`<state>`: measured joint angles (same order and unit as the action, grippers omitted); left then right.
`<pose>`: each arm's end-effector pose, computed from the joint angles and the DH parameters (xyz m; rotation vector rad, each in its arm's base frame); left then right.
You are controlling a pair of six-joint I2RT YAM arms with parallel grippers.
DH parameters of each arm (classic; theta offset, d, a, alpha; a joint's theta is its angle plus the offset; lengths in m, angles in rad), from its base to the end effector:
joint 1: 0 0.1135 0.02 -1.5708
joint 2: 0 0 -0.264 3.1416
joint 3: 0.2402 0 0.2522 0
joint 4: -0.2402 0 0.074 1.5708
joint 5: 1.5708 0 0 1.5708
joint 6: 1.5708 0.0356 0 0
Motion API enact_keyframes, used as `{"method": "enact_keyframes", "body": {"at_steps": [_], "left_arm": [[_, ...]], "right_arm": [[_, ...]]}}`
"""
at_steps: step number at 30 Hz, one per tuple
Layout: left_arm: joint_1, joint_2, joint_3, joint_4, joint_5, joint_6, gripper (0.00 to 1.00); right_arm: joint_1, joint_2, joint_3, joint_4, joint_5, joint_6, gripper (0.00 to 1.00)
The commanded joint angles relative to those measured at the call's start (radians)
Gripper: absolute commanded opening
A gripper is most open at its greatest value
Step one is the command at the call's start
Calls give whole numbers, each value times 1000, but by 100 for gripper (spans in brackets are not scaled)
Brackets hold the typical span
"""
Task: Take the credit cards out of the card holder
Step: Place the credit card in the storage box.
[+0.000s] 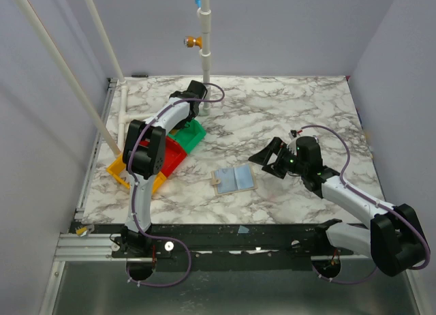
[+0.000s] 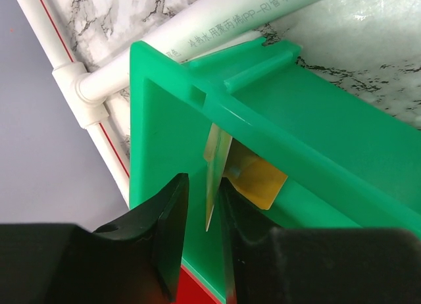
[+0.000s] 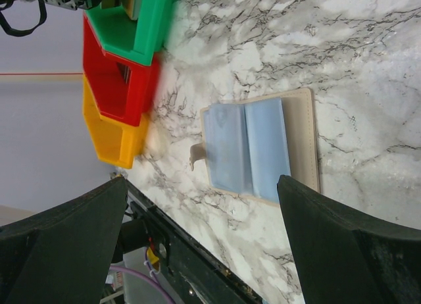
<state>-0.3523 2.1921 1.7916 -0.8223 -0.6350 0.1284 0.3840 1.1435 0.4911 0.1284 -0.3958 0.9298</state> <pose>0.4368 -0.1381 0.1914 0.4765 2.5794 0.8037 0.2120 0.1005 0.1993 0.3592 2.2591 1.1616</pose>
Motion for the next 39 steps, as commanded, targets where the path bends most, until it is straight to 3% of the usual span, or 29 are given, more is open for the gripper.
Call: {"method": "enact_keyframes", "body": {"at_steps": [1, 11, 13, 15, 18, 21, 39], "left_arm": [[13, 19, 35, -27, 19, -22, 28], [13, -15, 38, -38, 45, -38, 36], [13, -20, 41, -42, 48, -42, 43], [14, -23, 41, -43, 51, -45, 60], [14, -22, 43, -47, 55, -48, 78], [13, -23, 45, -50, 56, -51, 86], [15, -85, 61, -70, 62, -65, 99]], "right_arm": [[-7, -14, 20, 13, 15, -7, 100], [-8, -20, 23, 13, 14, -8, 100], [-7, -21, 23, 11, 14, -8, 100], [-7, -24, 22, 10, 13, -9, 100], [-7, -27, 23, 8, 14, -11, 100], [-7, -29, 23, 5, 15, -13, 100], [-7, -35, 21, 5, 12, -9, 100]]}}
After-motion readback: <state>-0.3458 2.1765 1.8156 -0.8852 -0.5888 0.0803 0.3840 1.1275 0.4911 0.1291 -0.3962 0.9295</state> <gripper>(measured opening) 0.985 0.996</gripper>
